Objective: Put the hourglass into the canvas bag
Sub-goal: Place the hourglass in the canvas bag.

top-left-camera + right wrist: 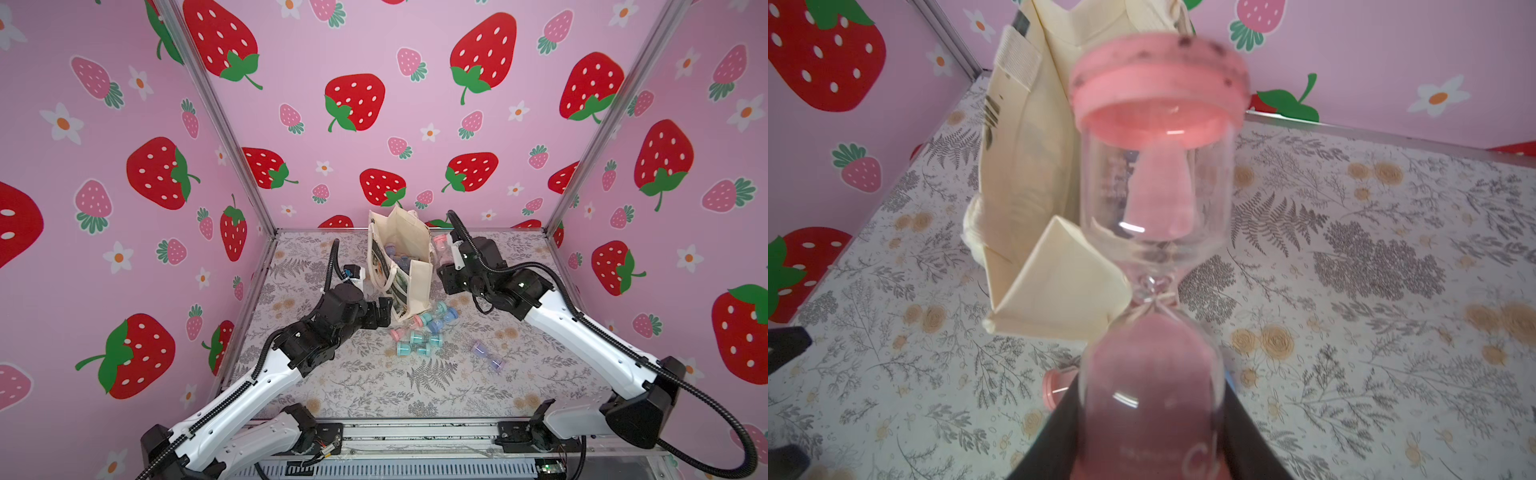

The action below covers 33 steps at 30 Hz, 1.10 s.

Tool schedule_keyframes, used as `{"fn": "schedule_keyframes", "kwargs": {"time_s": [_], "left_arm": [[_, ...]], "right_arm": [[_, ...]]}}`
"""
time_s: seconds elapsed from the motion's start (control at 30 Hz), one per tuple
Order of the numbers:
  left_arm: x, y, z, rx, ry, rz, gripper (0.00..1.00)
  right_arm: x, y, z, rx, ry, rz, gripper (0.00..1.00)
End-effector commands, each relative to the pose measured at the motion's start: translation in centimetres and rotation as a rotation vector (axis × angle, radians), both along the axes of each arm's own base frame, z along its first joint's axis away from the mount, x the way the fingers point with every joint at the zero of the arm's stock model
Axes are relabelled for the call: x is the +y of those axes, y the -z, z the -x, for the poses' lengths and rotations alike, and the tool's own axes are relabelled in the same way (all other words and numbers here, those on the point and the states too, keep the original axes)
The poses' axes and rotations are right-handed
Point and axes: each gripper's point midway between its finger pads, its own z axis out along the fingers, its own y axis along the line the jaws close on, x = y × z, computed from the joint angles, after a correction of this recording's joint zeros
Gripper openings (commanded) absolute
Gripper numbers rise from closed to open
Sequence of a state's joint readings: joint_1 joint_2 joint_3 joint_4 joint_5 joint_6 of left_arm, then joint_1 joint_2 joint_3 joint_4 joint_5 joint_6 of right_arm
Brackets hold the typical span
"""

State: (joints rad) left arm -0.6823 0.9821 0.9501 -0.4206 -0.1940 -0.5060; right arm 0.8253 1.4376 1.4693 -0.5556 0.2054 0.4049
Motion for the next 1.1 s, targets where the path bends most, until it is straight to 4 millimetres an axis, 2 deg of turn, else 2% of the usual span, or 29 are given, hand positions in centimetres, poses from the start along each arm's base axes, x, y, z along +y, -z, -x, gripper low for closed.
{"fn": "schedule_keyframes", "kwargs": {"time_s": [0.0, 0.17, 0.37, 0.53, 0.73, 1.07], "left_arm": [[0.1, -2.3, -0.8, -0.028, -0.004, 0.033, 0.99], [0.8, -2.4, -1.6, -0.016, -0.034, 0.04, 0.99], [1.4, -2.0, -3.0, 0.008, -0.067, 0.07, 0.99], [1.3, -1.9, -3.7, 0.011, -0.063, 0.052, 0.99], [0.7, -1.4, -4.5, 0.019, -0.045, 0.033, 0.99], [1.1, 0.0, -5.0, 0.022, -0.078, 0.017, 0.99]], "right_arm": [[2.1, -2.6, -1.5, -0.08, -0.06, -0.023, 0.35], [4.7, -2.8, -3.8, -0.092, -0.098, -0.034, 0.35], [7.7, -1.3, -6.8, -0.062, -0.139, -0.039, 0.36], [9.1, 0.0, -8.8, -0.058, -0.144, -0.028, 0.36], [10.6, 2.7, -11.1, -0.02, -0.166, 0.018, 0.36], [13.0, 7.6, -12.4, 0.056, -0.22, 0.079, 0.37]]}}
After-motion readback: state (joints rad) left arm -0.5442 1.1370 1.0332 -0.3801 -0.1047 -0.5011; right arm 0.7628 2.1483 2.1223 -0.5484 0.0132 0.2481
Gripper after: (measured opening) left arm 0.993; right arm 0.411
